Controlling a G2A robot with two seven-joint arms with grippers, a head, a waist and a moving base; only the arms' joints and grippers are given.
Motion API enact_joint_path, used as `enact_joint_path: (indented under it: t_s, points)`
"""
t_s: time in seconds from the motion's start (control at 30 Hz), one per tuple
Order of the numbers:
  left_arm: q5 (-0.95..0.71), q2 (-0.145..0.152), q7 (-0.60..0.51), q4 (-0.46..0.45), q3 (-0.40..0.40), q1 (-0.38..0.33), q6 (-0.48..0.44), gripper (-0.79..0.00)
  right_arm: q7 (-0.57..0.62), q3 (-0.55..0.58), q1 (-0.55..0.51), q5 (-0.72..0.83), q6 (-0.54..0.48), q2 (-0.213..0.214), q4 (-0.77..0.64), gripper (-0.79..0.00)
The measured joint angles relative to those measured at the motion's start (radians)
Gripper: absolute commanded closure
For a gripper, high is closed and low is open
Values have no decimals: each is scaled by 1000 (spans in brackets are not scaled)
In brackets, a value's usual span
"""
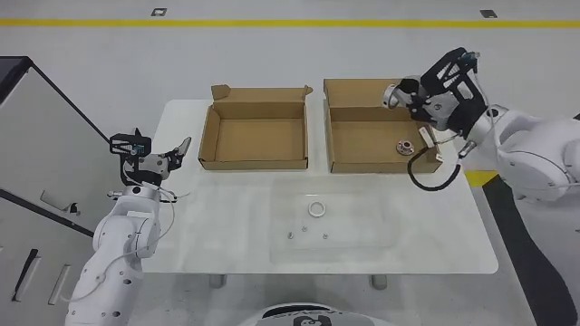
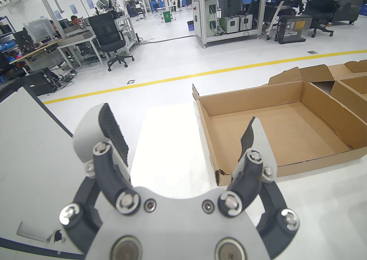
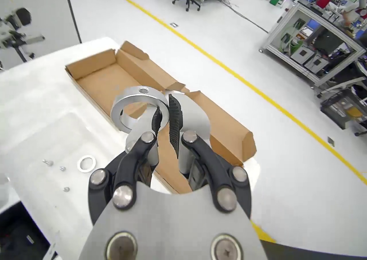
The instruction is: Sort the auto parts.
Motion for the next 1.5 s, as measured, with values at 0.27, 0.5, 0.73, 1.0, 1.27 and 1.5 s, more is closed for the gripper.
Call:
enact_joint_path:
  t_s: [0.27, 0.5, 0.73, 1.0, 1.27, 1.5]
  points:
    - [0, 0, 0, 0, 0, 0, 0, -785, 51, -102, 106, -40, -17, -11, 56, 0]
    - [0, 0, 0, 0, 0, 0, 0, -785, 51, -101, 105, -40, -17, -11, 55, 0]
    - [0, 0, 0, 0, 0, 0, 0, -785, 230, -208, 179, -184, 75, -24, 111, 0]
    - [0, 0, 0, 0, 0, 0, 0, -785, 418, -447, 459, -258, 159, -87, 384, 0]
    - [0, 0, 0, 0, 0, 0, 0, -785, 434, -621, 632, -243, 209, -165, 671, 0]
    - [0, 0, 0, 0, 0, 0, 0, -785, 404, -709, 694, -147, 202, -226, 871, 0]
